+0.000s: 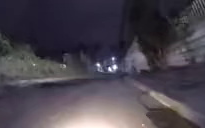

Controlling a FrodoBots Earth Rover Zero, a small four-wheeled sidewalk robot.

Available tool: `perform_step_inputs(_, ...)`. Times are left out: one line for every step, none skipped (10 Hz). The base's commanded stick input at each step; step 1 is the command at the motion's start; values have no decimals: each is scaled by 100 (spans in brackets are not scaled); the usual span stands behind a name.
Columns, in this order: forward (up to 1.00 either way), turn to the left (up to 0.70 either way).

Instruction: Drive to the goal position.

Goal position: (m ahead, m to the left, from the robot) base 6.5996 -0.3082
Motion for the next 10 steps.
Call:
perform_step_inputs(70, -35)
perform_step_inputs(70, -35)
perform_step_inputs(70, -35)
perform_step_inputs(70, -35)
perform_step_inputs(70, -35)
perform_step_inputs(70, -35)
perform_step_inputs(70, -35)
perform_step_inputs(70, -28)
perform_step_inputs(70, -21)
perform_step_inputs(70, -14)
